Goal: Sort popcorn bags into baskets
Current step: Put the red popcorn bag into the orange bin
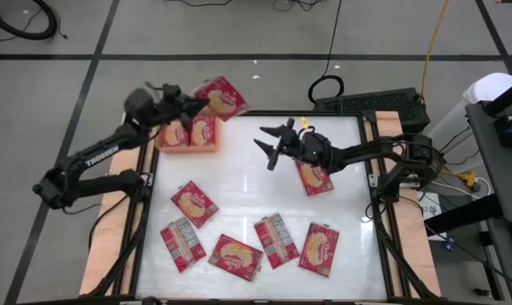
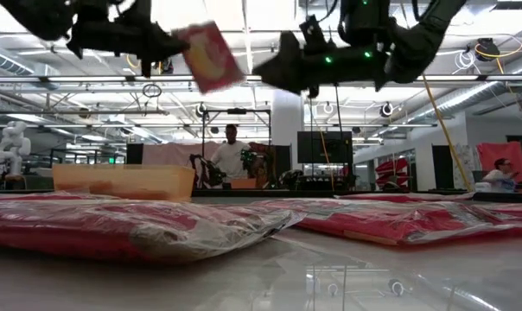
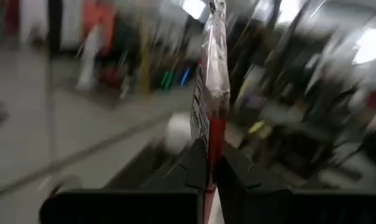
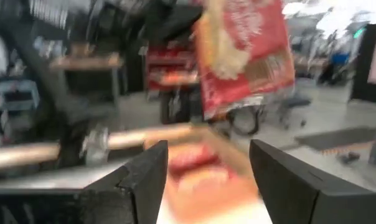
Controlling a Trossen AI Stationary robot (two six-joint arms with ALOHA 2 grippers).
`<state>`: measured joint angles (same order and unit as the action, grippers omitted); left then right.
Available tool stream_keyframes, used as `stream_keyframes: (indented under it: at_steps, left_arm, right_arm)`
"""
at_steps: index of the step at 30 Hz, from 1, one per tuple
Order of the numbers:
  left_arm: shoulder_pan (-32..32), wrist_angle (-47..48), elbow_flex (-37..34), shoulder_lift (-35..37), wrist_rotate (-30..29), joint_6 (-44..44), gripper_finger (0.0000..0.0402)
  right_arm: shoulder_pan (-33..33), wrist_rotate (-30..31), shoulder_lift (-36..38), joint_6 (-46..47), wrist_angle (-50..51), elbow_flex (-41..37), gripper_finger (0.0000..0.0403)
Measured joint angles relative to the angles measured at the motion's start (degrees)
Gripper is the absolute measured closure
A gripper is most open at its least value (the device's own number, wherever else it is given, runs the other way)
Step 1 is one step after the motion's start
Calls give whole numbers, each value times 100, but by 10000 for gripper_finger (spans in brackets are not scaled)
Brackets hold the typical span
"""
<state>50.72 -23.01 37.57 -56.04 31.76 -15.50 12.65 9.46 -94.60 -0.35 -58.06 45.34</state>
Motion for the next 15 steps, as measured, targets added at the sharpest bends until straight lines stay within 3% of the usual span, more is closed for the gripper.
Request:
stream_keyframes:
  at_steps: [6, 15]
  left_arm:
    - [276, 2260, 696, -223, -79, 911, 384]
    - [563, 2939, 792, -283, -435, 1240, 383]
  right_arm:
    - [10, -810, 220, 118, 159, -530, 192]
    - [8, -1580, 435, -209, 157, -1220, 195]
